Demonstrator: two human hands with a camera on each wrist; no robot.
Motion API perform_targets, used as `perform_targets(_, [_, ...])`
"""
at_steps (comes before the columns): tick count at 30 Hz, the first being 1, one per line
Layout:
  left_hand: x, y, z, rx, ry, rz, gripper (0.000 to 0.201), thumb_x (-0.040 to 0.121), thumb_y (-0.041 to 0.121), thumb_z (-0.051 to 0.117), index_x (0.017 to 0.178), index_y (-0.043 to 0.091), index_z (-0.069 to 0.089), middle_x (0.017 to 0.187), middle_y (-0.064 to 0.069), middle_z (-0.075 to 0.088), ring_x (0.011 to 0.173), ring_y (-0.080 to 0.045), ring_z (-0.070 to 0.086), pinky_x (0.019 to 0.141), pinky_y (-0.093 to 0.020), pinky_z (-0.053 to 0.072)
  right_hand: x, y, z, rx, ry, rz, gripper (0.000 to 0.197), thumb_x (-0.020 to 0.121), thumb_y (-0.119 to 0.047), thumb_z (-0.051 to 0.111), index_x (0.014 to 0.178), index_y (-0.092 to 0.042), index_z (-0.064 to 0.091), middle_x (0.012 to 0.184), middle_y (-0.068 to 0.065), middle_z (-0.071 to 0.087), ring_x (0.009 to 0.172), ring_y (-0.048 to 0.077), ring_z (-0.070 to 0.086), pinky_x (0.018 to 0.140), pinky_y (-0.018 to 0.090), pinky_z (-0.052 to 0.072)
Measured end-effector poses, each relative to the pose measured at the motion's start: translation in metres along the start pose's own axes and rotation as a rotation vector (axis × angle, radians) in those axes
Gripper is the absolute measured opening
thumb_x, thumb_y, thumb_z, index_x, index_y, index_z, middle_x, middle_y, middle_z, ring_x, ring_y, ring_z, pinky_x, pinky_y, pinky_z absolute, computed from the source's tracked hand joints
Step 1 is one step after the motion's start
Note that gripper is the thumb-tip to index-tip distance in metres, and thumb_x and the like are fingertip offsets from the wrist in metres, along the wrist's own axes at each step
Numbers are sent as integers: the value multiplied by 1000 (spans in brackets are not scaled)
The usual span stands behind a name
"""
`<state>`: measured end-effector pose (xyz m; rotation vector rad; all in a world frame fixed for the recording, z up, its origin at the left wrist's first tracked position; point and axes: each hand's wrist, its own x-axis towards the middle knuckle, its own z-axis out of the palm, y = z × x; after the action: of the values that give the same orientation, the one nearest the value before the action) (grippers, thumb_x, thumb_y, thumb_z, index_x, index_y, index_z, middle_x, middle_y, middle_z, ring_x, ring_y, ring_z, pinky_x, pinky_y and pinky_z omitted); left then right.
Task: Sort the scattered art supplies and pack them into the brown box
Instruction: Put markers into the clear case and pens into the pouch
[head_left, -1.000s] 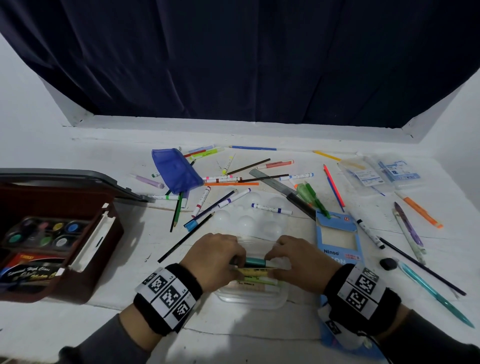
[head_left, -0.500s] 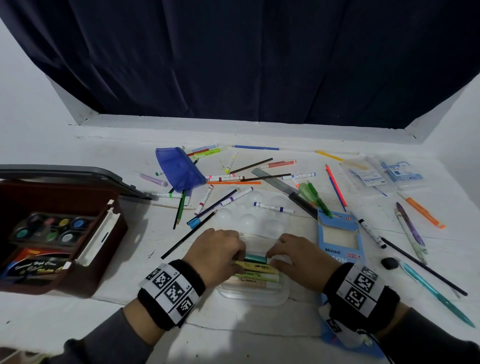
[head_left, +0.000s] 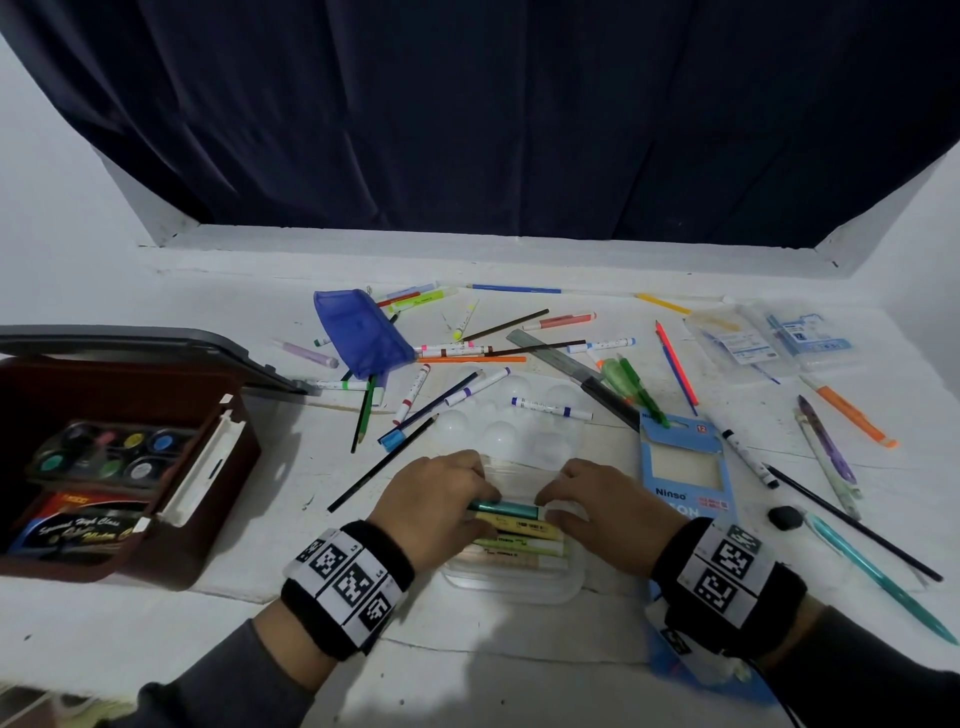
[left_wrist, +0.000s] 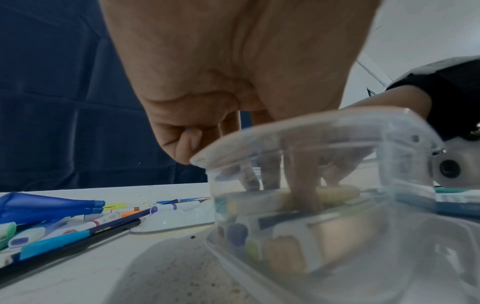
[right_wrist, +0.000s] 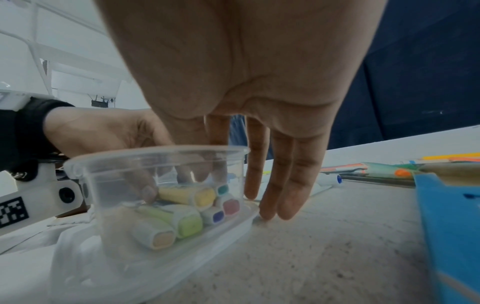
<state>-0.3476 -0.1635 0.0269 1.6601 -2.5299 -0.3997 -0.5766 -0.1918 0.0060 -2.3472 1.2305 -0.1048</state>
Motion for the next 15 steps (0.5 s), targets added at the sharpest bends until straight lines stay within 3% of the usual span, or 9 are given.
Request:
perform_targets(5, [-3, -4, 3, -44, 53, 8, 41, 84, 47, 73, 122, 32, 69, 111, 13, 59, 96, -8, 57, 79, -23, 44, -3, 4, 4, 119, 107, -9, 25, 99, -32, 53, 123, -29, 61, 113, -2, 59, 99, 11, 55, 91, 33, 46])
perform_targets(7, [-6, -8, 1, -116, 119, -11, 39, 82, 49, 74, 116, 31, 72, 105, 15, 60, 91, -6, 57, 79, -23, 46, -3, 6, 4, 154, 145, -32, 23, 98, -26, 55, 120, -27, 63, 109, -3, 62, 92, 8, 54, 87, 30, 46])
perform_targets(10, [-11, -26, 2, -184, 228, -37, 32, 82, 54, 68, 104, 31, 74, 95, 17, 56, 84, -3, 55, 74, -23, 48, -1, 9, 5, 190, 181, -61, 23, 97, -15, 57, 117, -22, 67, 108, -2, 67, 93, 10, 60, 86, 26, 47])
perform_targets(15, [-20, -51, 5, -195, 160, -47, 26, 86, 51, 67, 109, 38, 70, 95, 19, 55, 84, 2, 52, 76, -24, 50, 8, 14, 2, 183, 144, -87, 23, 97, -12, 56, 116, -20, 66, 105, -2, 66, 89, 5, 55, 79, 6, 36])
